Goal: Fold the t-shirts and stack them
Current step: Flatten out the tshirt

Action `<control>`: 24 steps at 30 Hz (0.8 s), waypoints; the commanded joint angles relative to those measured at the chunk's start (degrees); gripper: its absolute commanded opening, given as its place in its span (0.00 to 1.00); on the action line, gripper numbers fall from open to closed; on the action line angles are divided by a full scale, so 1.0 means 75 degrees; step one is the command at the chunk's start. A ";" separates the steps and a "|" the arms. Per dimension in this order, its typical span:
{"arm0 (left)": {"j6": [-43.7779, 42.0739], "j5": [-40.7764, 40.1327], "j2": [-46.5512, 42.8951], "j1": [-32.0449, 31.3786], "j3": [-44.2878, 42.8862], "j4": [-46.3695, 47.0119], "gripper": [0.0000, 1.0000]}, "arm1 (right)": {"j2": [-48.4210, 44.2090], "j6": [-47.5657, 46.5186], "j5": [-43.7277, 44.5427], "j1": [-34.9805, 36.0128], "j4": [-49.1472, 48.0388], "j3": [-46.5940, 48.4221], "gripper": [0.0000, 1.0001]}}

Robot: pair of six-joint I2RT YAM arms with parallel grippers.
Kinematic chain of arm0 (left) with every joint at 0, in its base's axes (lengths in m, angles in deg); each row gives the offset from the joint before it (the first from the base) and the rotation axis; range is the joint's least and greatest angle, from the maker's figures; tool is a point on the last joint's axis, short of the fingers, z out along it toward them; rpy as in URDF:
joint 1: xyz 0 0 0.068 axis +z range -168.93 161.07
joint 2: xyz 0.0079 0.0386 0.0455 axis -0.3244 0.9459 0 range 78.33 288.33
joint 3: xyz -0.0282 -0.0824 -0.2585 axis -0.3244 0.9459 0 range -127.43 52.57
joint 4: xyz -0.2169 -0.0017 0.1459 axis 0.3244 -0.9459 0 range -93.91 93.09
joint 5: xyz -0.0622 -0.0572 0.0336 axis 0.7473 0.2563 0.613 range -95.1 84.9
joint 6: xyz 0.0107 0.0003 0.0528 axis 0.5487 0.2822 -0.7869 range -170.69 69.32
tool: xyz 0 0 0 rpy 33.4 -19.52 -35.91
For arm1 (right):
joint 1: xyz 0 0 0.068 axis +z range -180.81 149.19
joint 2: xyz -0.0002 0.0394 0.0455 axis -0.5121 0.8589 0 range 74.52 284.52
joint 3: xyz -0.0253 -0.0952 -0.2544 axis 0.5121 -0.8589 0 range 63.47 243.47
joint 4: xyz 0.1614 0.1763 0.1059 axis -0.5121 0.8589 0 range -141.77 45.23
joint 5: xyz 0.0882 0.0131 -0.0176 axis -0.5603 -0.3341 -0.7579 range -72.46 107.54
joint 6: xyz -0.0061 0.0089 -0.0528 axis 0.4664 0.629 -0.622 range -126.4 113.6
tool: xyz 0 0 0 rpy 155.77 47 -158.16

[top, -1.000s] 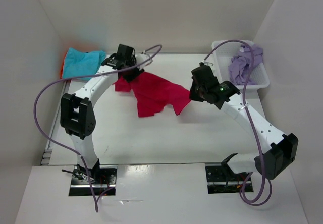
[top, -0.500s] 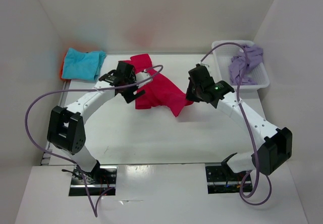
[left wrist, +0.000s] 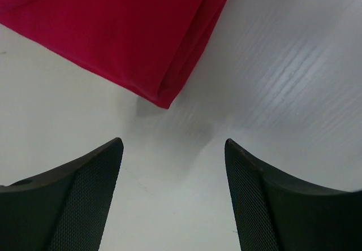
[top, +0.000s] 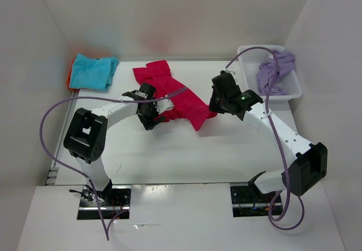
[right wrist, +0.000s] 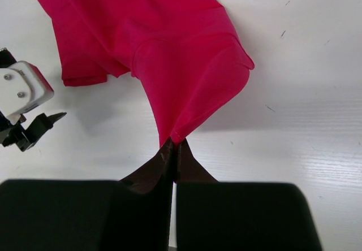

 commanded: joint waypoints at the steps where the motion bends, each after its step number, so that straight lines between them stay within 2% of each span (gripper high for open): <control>1: 0.0213 0.0418 0.0289 -0.0026 -0.0217 0.0390 0.80 | -0.0233 -0.0085 0.0250 -0.0047 -0.0186 0.0290 0.00; 7: 0.0284 0.0407 0.0664 -0.0166 -0.0217 0.0624 0.80 | -0.0386 -0.0085 0.0250 -0.0199 -0.0186 0.0290 0.00; 11: 0.0436 0.0325 0.0899 -0.0167 -0.0462 0.0789 0.71 | -0.0386 -0.0085 0.0250 -0.0199 -0.0116 0.0290 0.00; 13: 0.0506 0.0324 0.1004 -0.0167 -0.0555 0.0882 0.63 | -0.0455 -0.0085 0.0250 -0.0199 -0.0045 0.0290 0.00; 16: 0.0599 0.0254 0.1216 -0.0167 -0.0720 0.0882 0.36 | -0.0456 -0.0085 0.0320 -0.0199 -0.0045 0.0290 0.00; 17: 0.0600 0.0138 0.1309 -0.0167 -0.0720 0.0882 0.22 | -0.0456 -0.0085 0.0320 -0.0292 -0.0045 0.0290 0.00; 18: 0.0716 0.0067 0.1310 -0.0167 -0.0720 0.0882 0.00 | -0.0526 -0.0085 0.0320 -0.0293 0.0024 0.0290 0.00; 20: 0.0717 -0.0096 0.1066 -0.0167 -0.0650 0.0953 0.00 | -0.0526 -0.0178 0.0239 -0.0666 0.0025 0.0290 0.00; 24: 0.0717 -0.0366 0.0117 0.0533 -0.1047 0.0615 0.00 | -0.0526 -0.0716 0.0063 -0.1567 0.0188 0.0979 0.00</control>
